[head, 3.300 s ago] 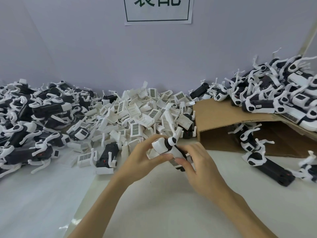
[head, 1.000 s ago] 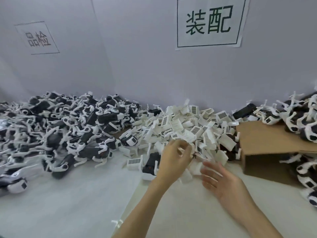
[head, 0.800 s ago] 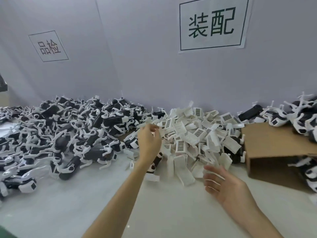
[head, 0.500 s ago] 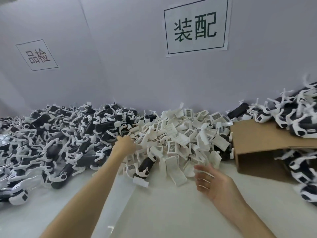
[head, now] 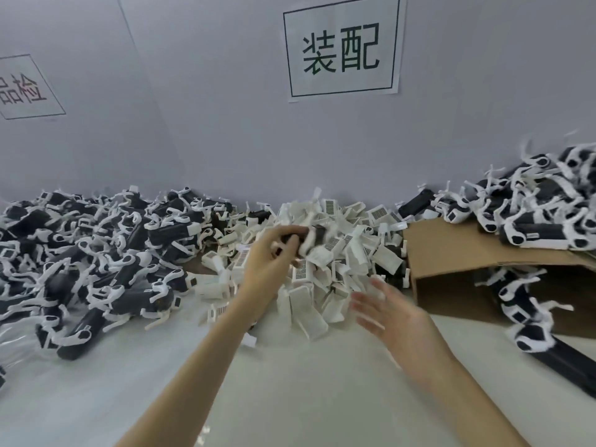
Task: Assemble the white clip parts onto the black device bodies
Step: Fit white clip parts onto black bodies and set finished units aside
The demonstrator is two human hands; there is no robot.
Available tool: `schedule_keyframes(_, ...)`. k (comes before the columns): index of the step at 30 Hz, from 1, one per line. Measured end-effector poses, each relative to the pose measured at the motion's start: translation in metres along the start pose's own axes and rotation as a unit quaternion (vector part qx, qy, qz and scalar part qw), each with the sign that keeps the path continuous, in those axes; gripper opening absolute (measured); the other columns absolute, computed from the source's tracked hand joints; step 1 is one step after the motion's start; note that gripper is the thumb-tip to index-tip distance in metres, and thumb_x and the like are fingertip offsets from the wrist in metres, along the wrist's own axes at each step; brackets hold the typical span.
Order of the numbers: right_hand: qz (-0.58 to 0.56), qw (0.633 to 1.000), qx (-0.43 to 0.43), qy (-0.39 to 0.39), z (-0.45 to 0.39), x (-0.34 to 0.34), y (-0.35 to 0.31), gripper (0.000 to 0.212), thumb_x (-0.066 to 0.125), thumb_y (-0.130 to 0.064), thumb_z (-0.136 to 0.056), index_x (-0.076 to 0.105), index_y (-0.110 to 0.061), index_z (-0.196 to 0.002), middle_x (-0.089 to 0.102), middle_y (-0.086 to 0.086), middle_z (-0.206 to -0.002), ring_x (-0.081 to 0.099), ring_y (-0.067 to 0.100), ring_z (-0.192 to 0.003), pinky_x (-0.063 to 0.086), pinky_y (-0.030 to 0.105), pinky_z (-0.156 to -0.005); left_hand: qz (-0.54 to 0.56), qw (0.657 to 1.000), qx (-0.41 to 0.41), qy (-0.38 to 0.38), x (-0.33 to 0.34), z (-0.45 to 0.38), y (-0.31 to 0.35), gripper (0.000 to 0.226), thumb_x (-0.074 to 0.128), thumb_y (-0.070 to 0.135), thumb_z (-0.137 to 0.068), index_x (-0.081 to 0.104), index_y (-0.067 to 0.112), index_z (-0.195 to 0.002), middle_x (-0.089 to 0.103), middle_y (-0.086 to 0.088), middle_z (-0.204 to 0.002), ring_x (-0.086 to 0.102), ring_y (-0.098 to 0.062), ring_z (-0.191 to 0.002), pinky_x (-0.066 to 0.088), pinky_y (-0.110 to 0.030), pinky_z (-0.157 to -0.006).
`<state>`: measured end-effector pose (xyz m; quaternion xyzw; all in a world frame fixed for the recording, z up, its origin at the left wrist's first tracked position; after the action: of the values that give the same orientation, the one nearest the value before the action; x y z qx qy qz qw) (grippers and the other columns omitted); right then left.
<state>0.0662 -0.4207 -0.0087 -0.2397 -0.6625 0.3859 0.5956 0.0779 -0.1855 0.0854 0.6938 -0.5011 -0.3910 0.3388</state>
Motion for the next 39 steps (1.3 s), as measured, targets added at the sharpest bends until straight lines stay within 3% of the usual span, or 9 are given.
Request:
schedule_keyframes(4,0.019,1.0,-0.021,-0.013,0.004,-0.001,-0.023,0.05,0.069,-0.033,-0.094,0.062,-0.009,-0.137,0.07,0.015,-0.131,0.065,0.032,-0.127,0.059,0.04,-0.094,0.229,0.963,-0.073,-0.12,0.051,0.044,-0.015,0.019,0.063,0.022,-0.105,0.076,0.017,-0.117,0.075,-0.008,-0.11,0.071,-0.029,-0.092,0.056,-0.033,-0.08)
schedule_keyframes(9,0.1,0.995,0.015,0.019,0.016,-0.021,-0.018,0.057,0.068,-0.036,-0.093,0.064,0.005,-0.133,0.067,0.024,-0.133,0.07,0.028,-0.108,0.058,0.031,-0.087,0.311,0.929,-0.147,-0.133,0.072,0.066,-0.041,0.033,0.065,0.03,-0.099,0.073,0.006,-0.12,0.073,-0.022,-0.115,0.069,-0.038,-0.092,0.055,-0.033,-0.075)
schedule_keyframes(11,0.102,0.994,0.022,0.025,0.021,-0.026,-0.01,0.054,0.072,-0.034,-0.089,0.068,0.001,-0.129,0.068,0.021,-0.133,0.071,0.025,-0.104,0.059,0.028,-0.085,0.311,0.926,-0.158,-0.142,0.075,0.071,-0.046,0.048,0.067,0.041,-0.1,0.068,-0.001,-0.125,0.073,-0.021,-0.114,0.069,-0.036,-0.091,0.055,-0.034,-0.076)
schedule_keyframes(15,0.154,0.988,-0.005,0.029,0.028,-0.027,-0.005,0.056,0.078,-0.042,-0.081,0.073,-0.003,-0.121,0.075,0.017,-0.122,0.074,0.025,-0.102,0.057,0.031,-0.092,0.16,0.969,-0.12,-0.147,0.075,0.078,-0.053,0.042,0.077,0.05,-0.091,0.07,0.025,-0.125,0.078,-0.007,-0.103,0.074,-0.027,-0.087,0.056,-0.033,-0.089)
schedule_keyframes(22,0.244,0.965,-0.084,0.048,0.04,-0.01,-0.011,0.081,0.087,-0.072,-0.063,0.067,-0.013,-0.115,0.068,0.01,-0.087,0.07,0.036,-0.072,0.058,0.04,-0.063,0.258,0.948,-0.133,-0.131,0.07,0.077,-0.051,0.051,0.084,0.034,-0.088,0.052,0.037,-0.127,0.069,-0.016,-0.108,0.071,-0.041,-0.074,0.053,-0.035,-0.059)
schedule_keyframes(26,0.216,0.976,-0.021,0.008,0.042,-0.014,-0.014,0.068,0.08,-0.043,-0.083,0.051,-0.029,-0.143,0.057,0.016,-0.075,0.059,0.029,-0.059,0.052,0.036,-0.053,0.29,0.919,-0.203,-0.173,0.071,0.079,-0.058,0.076,0.082,0.02,-0.089,0.045,0.046,-0.149,0.067,-0.011,-0.098,0.061,-0.034,-0.076,0.037,-0.027,-0.047)
schedule_keyframes(31,0.252,0.966,-0.018,-0.053,0.046,-0.026,-0.028,0.071,0.079,-0.013,-0.087,0.051,-0.045,-0.145,0.071,0.018,-0.103,0.073,0.032,-0.094,0.06,0.035,-0.087,0.423,0.849,-0.242,-0.205,0.07,0.075,-0.055,0.05,0.049,0.024,-0.098,0.06,0.016,-0.146,0.067,-0.02,-0.12,0.064,-0.04,-0.098,0.044,-0.034,-0.054)
schedule_keyframes(35,0.33,0.938,-0.034,-0.103,0.048,-0.026,-0.032,0.075,0.066,0.005,-0.098,0.048,-0.044,-0.151,0.071,0.017,-0.122,0.071,0.038,-0.112,0.053,0.041,-0.106,0.328,0.886,-0.277,-0.174,0.076,0.08,-0.054,0.061,0.044,0.061,-0.106,0.062,0.014,-0.141,0.072,-0.023,-0.12,0.069,-0.034,-0.09,0.055,-0.039,-0.06)
schedule_keyframes(39,0.242,0.963,-0.018,-0.12,0.045,-0.023,-0.027,0.071,0.052,0.013,-0.095,0.057,-0.034,-0.148,0.067,0.025,-0.127,0.068,0.043,-0.116,0.055,0.04,-0.101,0.312,0.911,-0.246,-0.112,0.077,0.079,-0.048,0.059,0.066,0.037,-0.096,0.057,-0.005,-0.136,0.072,-0.011,-0.09,0.063,-0.025,-0.068,0.056,-0.038,-0.061)
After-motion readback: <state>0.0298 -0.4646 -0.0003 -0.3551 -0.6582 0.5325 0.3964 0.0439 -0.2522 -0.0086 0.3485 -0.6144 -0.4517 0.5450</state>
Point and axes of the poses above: each hand's wrist, its own z-axis away from the middle knuckle, its own x-axis out of the palm, y = z × x, the point moved 3 cm from there along -z, towards the middle knuckle
